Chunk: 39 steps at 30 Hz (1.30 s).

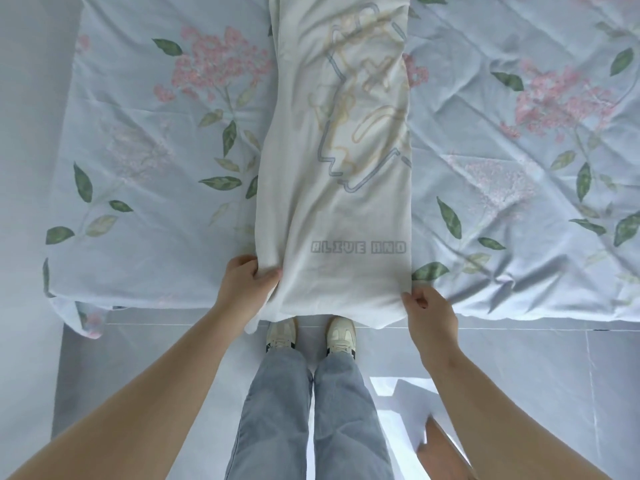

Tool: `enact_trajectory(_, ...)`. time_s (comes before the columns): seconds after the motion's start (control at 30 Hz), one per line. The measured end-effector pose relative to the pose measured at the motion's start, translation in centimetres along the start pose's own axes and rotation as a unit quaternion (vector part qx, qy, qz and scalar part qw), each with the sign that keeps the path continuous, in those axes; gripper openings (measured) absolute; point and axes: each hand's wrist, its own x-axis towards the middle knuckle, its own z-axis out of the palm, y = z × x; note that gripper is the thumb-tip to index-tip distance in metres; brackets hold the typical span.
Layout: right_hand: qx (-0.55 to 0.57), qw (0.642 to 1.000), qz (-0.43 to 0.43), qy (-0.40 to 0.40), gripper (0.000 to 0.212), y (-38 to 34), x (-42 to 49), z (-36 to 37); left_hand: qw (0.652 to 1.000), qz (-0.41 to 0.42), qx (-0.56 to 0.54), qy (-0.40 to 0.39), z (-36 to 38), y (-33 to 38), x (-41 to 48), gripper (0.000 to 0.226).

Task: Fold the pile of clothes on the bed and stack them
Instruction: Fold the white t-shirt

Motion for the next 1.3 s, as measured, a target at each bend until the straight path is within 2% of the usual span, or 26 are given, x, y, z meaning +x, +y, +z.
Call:
enact_trajectory(0.1, 0.028, 0.998, 0.053, 0.005, 0.021, 0.4, 1.0, -1.8, 0.999, -0.026, -0.016, -0.029, 0.1, 0.6, 0.1, 0.016)
enact_trajectory(0.2, -0.008, 0.999, 0.038, 0.020, 0.011, 0.4, 1.5, -1.7, 0.994, 0.012, 0.106, 0.015, 0.4, 1.0, 0.4, 0.027)
enact_trajectory(0.23, -0.020, 0.999, 0.019, 0.026, 0.005, 0.1, 1.1, -1.2, 0.996, 0.011, 0.088, 0.013, 0.6, 1.0, 0.5, 0.027)
enact_trajectory(0.33, -0.023, 1.000, -0.013, 0.012, 0.034, -0.1, 0.0, 0.7, 1.000, -0.009, -0.012, -0.020, 1.1, 1.1, 0.4, 0.022)
enact_trajectory(0.4, -0.015, 1.000, 0.001, 0.008, 0.025, -0.1, 0.2, 0.9, 0.999, -0.005, -0.014, -0.040, 0.8, 0.9, 0.5, 0.010)
enact_trajectory(0.47, 0.002, 1.000, 0.015, 0.018, 0.014, 0.3, 0.9, 0.0, 0.999, -0.002, -0.046, -0.030, -0.1, 0.4, 0.4, 0.011)
enact_trajectory(0.6, 0.019, 0.999, 0.022, 0.017, 0.021, 1.3, 1.4, -2.0, 0.994, -0.019, -0.106, 0.023, -1.6, -1.8, -0.2, 0.012)
enact_trajectory(0.77, -0.011, 1.000, 0.013, 0.021, 0.011, -0.2, 1.6, -0.5, 0.991, -0.005, -0.123, -0.049, -0.7, -1.1, -0.3, 0.014)
enact_trajectory(0.87, -0.018, 1.000, 0.014, -0.020, 0.016, -0.6, 1.6, -0.2, 0.995, -0.003, -0.083, -0.054, -0.7, -1.1, -0.2, 0.014)
enact_trajectory(0.93, 0.016, 0.999, 0.023, -0.032, 0.022, -0.4, 1.6, -0.8, 0.998, 0.010, -0.065, -0.003, -0.9, -1.3, -0.2, 0.010)
enact_trajectory(1.0, 0.068, 0.996, 0.039, -0.030, 0.023, -0.2, 1.3, -1.1, 0.994, 0.009, -0.102, 0.026, -0.9, -1.5, -0.6, 0.010)
enact_trajectory(1.13, 0.152, 0.987, 0.051, -0.029, 0.022, 0.1, 0.7, -1.3, 0.973, -0.003, -0.228, -0.031, -0.6, -1.0, -2.3, 0.016)
enact_trajectory(1.17, 0.162, 0.986, 0.041, -0.029, 0.022, 0.3, 0.6, -1.5, 0.975, 0.014, -0.217, -0.044, -0.8, -1.0, -2.5, 0.016)
enact_trajectory(1.23, 0.178, 0.983, 0.020, -0.040, 0.017, 0.4, 0.3, -2.1, 0.991, 0.061, -0.107, -0.060, -1.6, -0.9, -2.6, 0.019)
enact_trajectory(1.3, 0.191, 0.977, 0.015, -0.095, 0.009, 0.4, -0.1, -2.8, 0.992, 0.073, -0.002, -0.104, -2.5, -0.7, -2.8, 0.022)
